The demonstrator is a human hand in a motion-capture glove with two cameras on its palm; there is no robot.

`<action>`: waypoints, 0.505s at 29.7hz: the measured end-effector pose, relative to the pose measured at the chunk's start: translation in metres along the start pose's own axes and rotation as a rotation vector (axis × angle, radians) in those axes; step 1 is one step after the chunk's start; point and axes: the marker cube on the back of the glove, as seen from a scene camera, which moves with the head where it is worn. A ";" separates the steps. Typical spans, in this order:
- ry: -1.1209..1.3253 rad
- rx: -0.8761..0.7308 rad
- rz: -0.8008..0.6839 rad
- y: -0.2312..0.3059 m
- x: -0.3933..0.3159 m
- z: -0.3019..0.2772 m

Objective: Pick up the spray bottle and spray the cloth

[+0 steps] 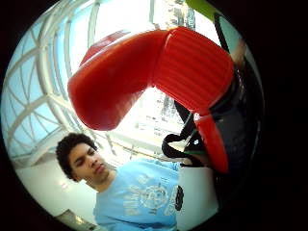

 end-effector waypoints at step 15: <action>-0.123 -0.059 -0.160 -0.028 0.036 0.127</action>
